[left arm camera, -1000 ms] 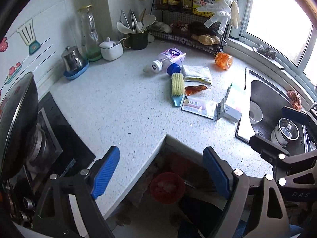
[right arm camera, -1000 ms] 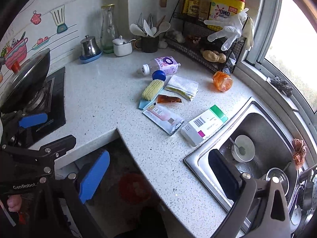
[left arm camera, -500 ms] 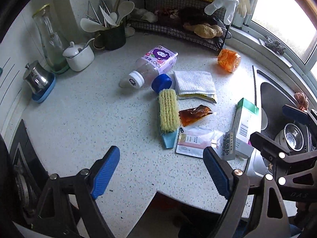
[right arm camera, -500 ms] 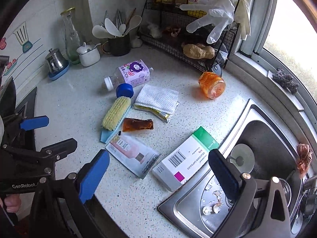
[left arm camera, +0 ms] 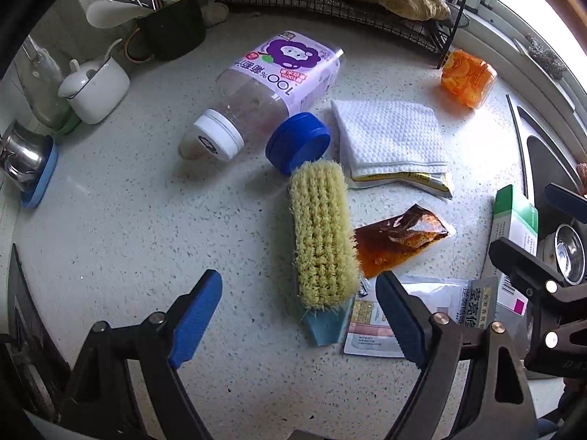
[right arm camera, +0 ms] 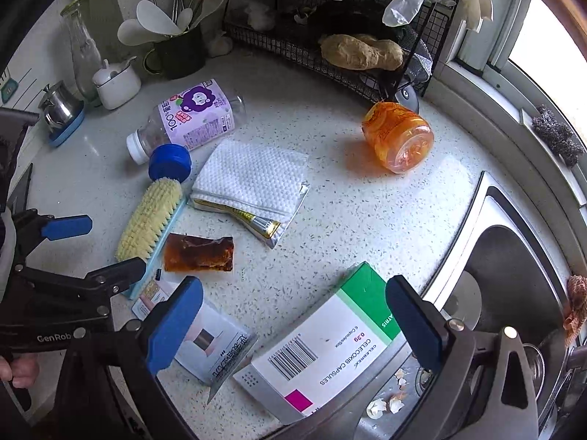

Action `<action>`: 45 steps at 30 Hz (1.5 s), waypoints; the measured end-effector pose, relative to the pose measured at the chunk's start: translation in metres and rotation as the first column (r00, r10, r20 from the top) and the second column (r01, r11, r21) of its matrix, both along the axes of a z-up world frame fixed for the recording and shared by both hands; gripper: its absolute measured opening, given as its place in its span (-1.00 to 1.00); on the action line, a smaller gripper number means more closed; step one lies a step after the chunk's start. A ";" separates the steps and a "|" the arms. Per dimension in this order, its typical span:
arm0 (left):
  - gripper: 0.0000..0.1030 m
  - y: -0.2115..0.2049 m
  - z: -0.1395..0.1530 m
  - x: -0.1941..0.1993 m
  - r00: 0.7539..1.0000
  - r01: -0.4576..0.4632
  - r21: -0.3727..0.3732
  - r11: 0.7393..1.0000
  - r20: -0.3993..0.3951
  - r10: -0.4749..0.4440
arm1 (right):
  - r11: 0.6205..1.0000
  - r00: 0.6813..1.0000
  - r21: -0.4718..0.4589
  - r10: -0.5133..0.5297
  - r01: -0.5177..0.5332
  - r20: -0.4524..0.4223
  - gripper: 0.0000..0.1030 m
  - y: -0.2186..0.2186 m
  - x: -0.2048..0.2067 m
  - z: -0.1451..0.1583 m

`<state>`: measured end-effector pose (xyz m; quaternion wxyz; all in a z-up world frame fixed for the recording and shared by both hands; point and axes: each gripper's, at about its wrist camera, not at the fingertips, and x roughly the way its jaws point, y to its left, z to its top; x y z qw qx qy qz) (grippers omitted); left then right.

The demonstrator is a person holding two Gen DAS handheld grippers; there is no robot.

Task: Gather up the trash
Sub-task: 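Grasp the yellow scrub brush with the left gripper, then grasp the blue bottle cap with the right gripper while the left gripper holds the brush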

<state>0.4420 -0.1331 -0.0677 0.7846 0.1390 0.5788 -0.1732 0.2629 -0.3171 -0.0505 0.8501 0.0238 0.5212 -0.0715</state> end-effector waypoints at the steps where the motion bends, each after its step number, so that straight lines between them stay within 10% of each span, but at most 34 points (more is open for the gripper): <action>1: 0.64 -0.001 -0.003 0.003 1.000 0.001 0.011 1.000 -0.003 -0.001 | 1.000 1.000 0.002 0.000 0.000 -0.007 0.94 -0.001 0.002 -0.002; 9: 0.52 -0.009 -0.022 0.013 0.999 0.016 0.013 1.000 -0.046 -0.015 | 1.000 0.999 0.008 0.015 -0.015 -0.029 0.94 -0.004 0.010 -0.009; 15: -0.31 -0.005 -0.017 0.009 1.000 0.000 -0.030 1.000 -0.016 -0.001 | 1.000 0.999 0.002 0.027 -0.027 -0.031 0.94 -0.006 0.014 -0.010; 34: -0.31 0.075 0.038 -0.002 0.970 -0.191 -0.041 0.981 0.148 0.195 | 0.974 0.982 0.124 0.182 -0.187 0.055 0.94 0.035 0.058 0.016; 45: -0.31 0.089 0.021 0.031 0.941 -0.303 -0.024 0.953 0.150 0.304 | 0.929 0.937 0.128 0.344 -0.348 0.054 0.73 0.068 0.112 -0.008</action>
